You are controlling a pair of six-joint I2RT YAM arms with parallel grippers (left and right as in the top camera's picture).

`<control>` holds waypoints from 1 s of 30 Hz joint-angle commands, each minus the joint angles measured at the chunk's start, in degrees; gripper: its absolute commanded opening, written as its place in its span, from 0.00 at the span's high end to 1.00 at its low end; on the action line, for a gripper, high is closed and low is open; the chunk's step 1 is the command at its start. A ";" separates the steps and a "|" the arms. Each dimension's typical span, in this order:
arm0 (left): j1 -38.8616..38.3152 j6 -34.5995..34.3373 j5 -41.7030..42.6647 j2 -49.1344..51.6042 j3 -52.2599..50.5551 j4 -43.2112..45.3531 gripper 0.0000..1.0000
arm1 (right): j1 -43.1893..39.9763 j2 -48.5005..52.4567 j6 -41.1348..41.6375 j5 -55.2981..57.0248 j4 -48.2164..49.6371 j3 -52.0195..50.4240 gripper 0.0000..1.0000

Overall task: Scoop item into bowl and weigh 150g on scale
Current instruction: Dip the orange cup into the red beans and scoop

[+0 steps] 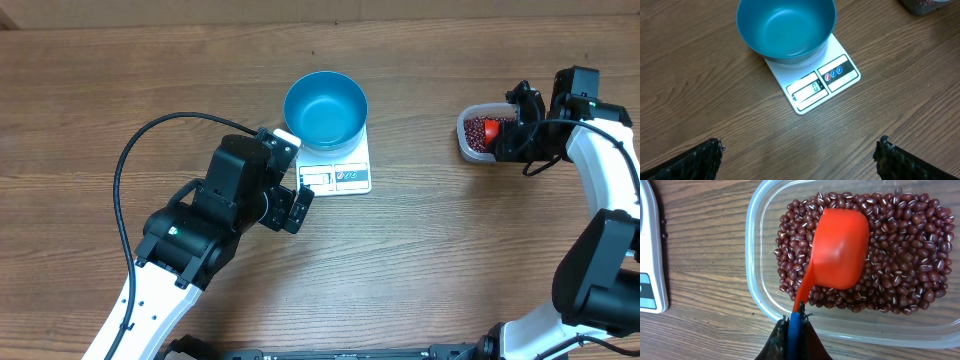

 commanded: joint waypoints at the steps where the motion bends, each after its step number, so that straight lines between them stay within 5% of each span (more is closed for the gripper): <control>1: 0.35 0.87 0.85 -0.55 0.76 0.20 0.00 | 0.24 0.04 2.91 -2.62 0.35 -1.18 0.96; 30: 0.35 0.87 0.85 -0.55 0.76 0.20 0.00 | -5.90 4.81 2.99 -14.60 0.28 -1.22 0.96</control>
